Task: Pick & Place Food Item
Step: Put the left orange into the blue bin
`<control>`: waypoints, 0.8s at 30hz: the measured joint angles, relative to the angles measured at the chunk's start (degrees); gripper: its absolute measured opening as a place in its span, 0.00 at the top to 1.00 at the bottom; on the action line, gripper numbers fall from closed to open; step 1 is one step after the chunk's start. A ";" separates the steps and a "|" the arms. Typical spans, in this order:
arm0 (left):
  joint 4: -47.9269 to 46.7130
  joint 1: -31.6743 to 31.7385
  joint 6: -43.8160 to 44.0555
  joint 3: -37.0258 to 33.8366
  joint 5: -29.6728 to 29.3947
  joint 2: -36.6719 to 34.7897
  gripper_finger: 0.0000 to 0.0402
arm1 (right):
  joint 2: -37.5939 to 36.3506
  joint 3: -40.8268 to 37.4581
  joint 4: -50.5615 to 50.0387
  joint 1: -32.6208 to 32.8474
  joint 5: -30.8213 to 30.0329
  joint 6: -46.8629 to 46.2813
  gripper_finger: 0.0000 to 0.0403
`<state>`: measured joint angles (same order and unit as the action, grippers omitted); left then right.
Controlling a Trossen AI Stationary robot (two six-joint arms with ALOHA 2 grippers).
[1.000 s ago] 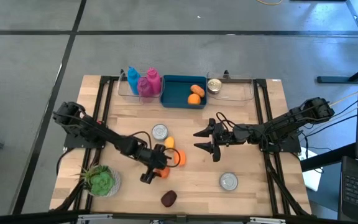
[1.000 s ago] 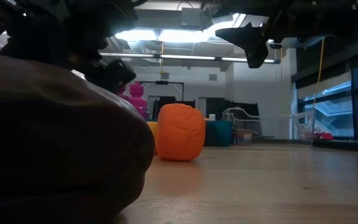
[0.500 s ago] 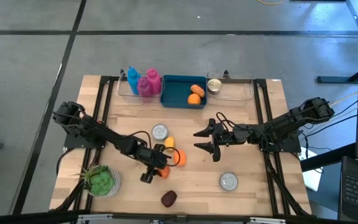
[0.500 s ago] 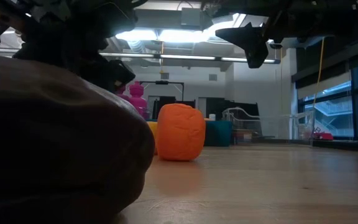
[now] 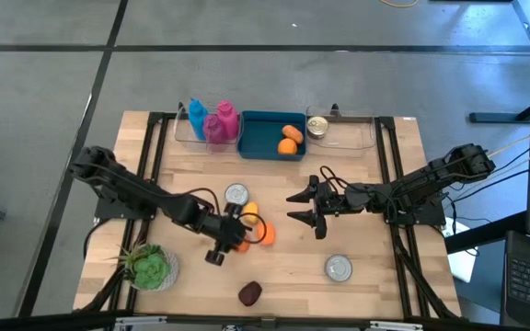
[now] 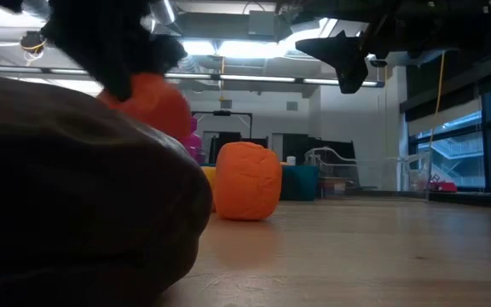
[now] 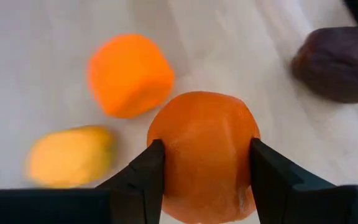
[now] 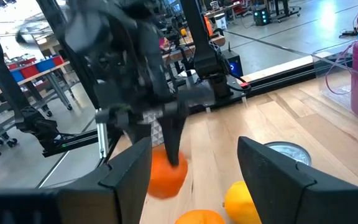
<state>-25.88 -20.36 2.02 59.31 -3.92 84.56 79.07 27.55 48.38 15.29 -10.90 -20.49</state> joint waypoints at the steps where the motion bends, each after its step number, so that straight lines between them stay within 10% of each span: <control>1: -1.49 0.00 -0.72 1.08 -1.66 -0.62 0.60 | 0.00 0.00 -0.01 0.00 -0.01 0.00 0.41; 15: -6.46 1.34 -14.35 7.58 -35.85 -8.92 0.60 | 0.00 0.85 2.42 -2.21 -5.76 -3.47 0.41; 24: -0.48 5.02 -23.13 7.72 -38.18 -8.26 0.60 | 0.00 5.55 1.61 -8.71 2.13 -2.91 0.41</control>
<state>-26.36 -15.34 -21.11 67.03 -42.10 76.30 79.07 33.10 49.99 6.58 -8.77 -23.40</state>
